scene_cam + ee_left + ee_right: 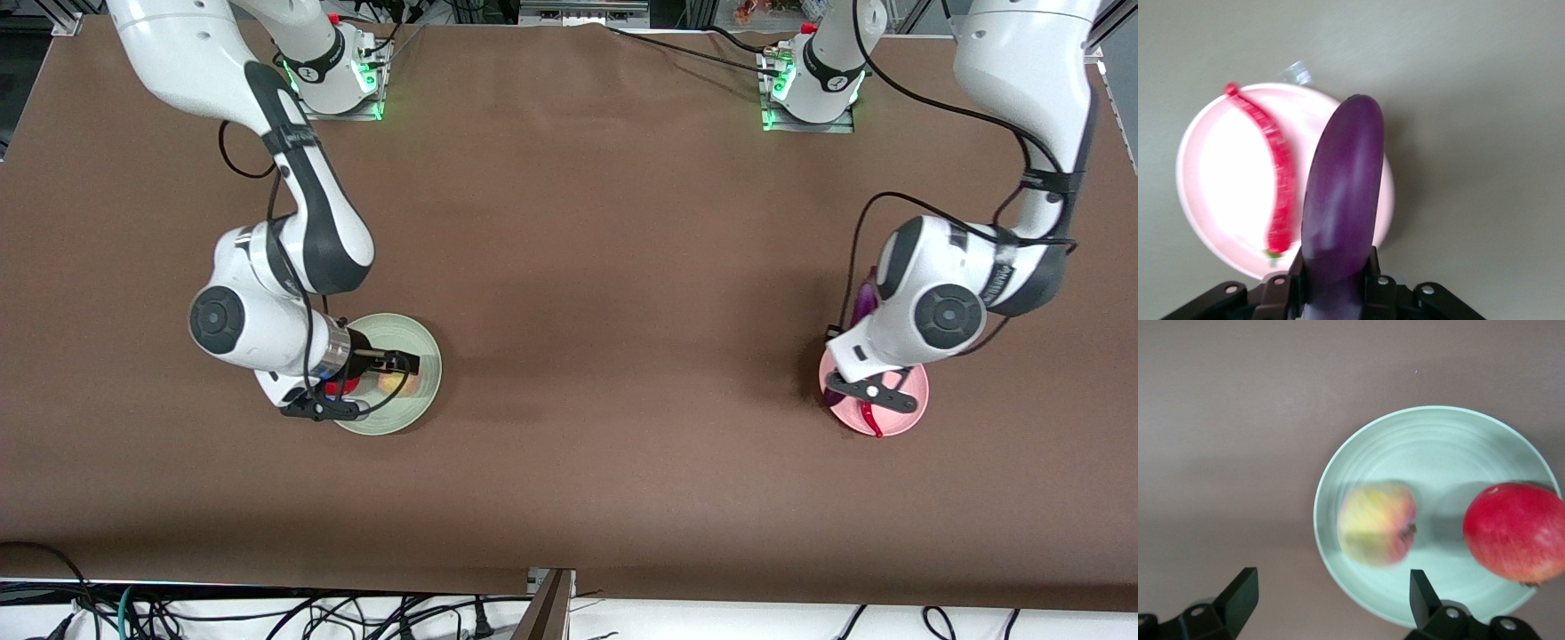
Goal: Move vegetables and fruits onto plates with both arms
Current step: 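Release the peach on the green plate while the left gripper carries the eggplant, then lower the eggplant onto the pink plate and open the left gripper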
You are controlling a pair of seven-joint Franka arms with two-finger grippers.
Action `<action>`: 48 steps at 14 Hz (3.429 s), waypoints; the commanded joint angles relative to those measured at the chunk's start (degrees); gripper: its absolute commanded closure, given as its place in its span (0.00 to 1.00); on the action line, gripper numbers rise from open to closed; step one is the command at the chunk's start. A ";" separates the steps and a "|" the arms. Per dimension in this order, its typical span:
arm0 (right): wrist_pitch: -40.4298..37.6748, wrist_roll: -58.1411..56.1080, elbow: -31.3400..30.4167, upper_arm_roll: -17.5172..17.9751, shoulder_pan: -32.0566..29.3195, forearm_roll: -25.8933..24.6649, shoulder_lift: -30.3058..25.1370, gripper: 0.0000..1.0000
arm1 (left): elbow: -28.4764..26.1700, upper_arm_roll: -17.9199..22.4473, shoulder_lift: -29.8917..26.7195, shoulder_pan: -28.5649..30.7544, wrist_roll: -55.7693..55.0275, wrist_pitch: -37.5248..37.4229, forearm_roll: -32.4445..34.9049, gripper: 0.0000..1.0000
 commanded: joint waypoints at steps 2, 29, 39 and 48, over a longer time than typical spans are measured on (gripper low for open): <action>-5.15 1.57 -0.38 -0.23 -0.32 0.36 -3.93 0.00 | -0.06 -0.82 1.65 1.89 3.38 1.34 1.29 0.01; -34.79 -10.47 -0.73 -9.63 -0.15 -13.96 -31.89 0.00 | 8.80 -6.45 -2.11 -2.68 -3.30 -10.41 -2.22 0.00; -35.23 -10.47 1.29 -9.46 -0.15 -14.23 -32.07 0.00 | 16.42 -2.94 -20.82 -0.74 -3.30 -32.64 -11.27 0.00; -35.41 -10.03 1.82 -9.37 0.12 -14.93 -32.07 0.00 | 4.86 6.12 -27.79 -3.56 -6.29 -21.24 -16.65 0.00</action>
